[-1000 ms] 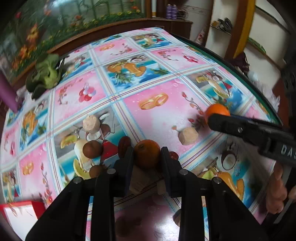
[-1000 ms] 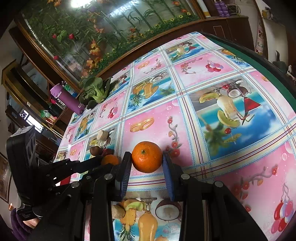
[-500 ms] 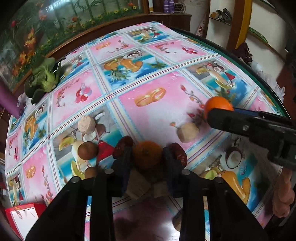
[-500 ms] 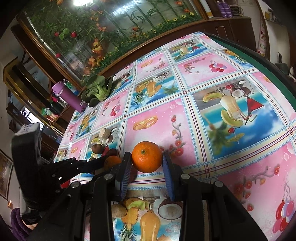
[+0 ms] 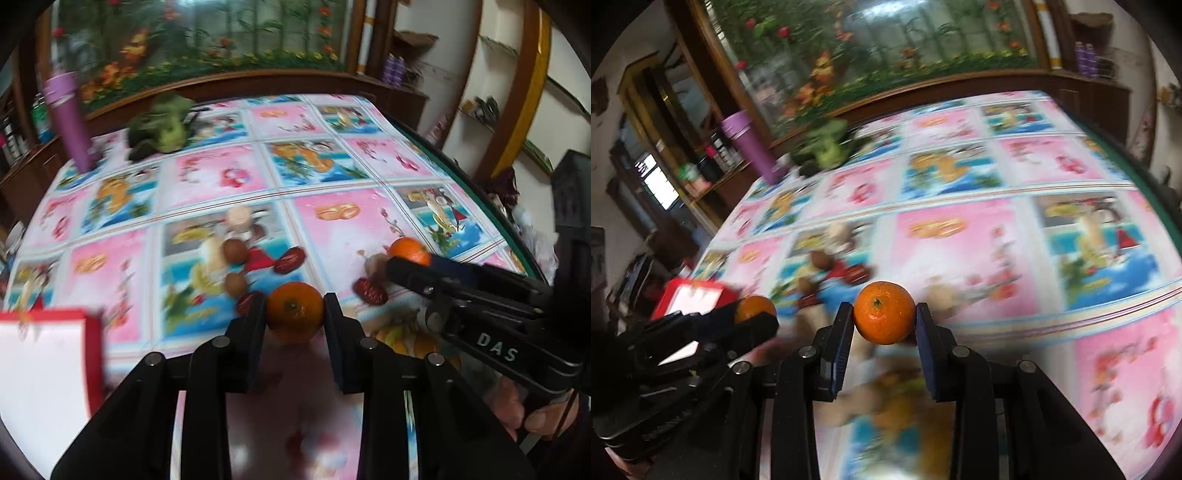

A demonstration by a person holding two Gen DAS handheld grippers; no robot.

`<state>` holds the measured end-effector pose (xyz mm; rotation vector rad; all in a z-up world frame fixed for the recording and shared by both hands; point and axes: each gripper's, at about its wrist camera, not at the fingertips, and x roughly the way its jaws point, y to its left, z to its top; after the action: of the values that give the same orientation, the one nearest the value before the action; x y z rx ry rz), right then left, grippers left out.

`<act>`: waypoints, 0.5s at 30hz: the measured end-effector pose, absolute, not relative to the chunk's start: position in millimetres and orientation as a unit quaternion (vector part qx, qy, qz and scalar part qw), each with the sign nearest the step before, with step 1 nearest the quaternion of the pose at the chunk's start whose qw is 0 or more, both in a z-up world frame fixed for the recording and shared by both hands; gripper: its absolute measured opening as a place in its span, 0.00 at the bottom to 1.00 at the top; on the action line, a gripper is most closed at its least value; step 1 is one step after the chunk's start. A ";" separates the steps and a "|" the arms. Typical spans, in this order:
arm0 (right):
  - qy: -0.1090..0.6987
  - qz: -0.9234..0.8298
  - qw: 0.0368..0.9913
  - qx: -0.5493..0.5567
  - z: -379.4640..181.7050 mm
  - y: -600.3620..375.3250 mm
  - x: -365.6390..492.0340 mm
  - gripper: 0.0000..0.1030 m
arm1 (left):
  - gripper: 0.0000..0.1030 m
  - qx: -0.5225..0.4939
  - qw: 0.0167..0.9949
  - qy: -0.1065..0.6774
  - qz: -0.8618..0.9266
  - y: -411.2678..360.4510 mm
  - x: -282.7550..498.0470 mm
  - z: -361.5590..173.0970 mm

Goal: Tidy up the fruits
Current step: 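Carry the oranges into the white tray and open both tools to release them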

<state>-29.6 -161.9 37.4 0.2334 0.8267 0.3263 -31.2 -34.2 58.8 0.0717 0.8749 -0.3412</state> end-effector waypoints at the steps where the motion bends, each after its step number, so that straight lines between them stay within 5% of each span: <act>1: 0.399 0.163 0.896 0.108 39.5 -154.2 -31.3 0.32 | 0.32 0.025 0.896 0.416 -0.156 -25.8 -39.0 63.4; 15: 0.424 0.313 0.850 0.007 53.9 30.5 -56.5 0.32 | 0.32 -0.051 0.927 0.370 0.027 147.6 -124.4 89.8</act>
<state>-56.5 30.5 53.9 0.0142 0.8940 0.6587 -124.4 147.6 89.8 -0.1055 0.7578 0.0553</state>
